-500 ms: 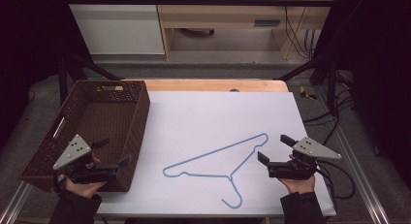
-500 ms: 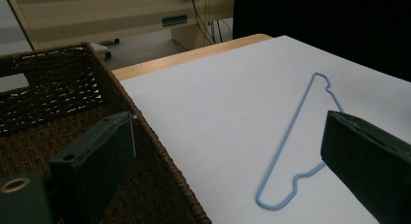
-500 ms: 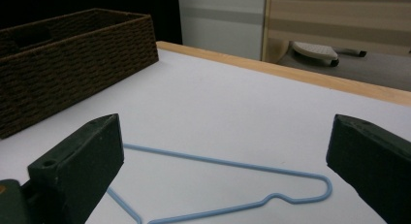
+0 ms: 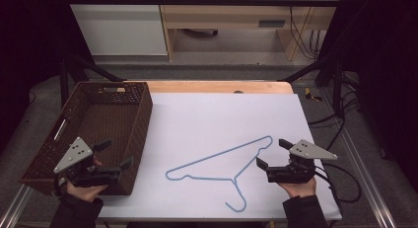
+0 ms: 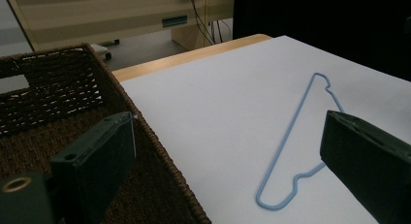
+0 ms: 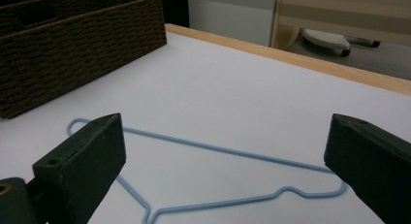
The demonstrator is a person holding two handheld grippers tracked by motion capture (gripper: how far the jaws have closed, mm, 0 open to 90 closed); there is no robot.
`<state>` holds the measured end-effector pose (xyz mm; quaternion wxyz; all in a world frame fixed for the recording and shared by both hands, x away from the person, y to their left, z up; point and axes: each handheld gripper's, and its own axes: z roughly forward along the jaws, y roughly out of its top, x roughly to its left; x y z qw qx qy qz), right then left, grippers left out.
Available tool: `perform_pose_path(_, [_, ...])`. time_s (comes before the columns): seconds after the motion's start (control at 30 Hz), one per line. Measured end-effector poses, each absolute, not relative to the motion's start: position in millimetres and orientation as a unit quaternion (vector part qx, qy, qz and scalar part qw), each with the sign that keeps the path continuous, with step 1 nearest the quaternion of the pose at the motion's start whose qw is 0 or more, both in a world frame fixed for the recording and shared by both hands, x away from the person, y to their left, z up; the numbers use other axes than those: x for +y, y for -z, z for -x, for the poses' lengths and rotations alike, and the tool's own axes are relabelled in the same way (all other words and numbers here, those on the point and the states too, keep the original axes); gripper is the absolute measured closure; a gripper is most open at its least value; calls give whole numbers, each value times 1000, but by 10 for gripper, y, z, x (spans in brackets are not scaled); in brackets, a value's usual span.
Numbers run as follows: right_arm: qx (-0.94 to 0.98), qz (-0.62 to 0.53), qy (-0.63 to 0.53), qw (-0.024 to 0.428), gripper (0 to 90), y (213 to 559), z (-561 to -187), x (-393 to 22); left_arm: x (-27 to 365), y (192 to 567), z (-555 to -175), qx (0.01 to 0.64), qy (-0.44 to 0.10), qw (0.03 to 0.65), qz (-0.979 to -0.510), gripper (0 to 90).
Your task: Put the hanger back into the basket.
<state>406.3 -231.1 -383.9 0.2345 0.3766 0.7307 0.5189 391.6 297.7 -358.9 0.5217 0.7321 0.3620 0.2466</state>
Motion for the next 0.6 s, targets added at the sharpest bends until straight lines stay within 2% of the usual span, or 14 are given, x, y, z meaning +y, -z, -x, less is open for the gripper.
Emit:
perform_pose_path(0.37, [804, -336, -458, 174, 73, 3984, -4121, -1801, 2974, 3623, -3950, 363, -236, 519, -737, 69])
perform_pose_path(0.6, [847, -320, -404, 131, 138, 4215, -4195, -1489, 2920, 3642, -3945, 357, -229, 517, -743, 72])
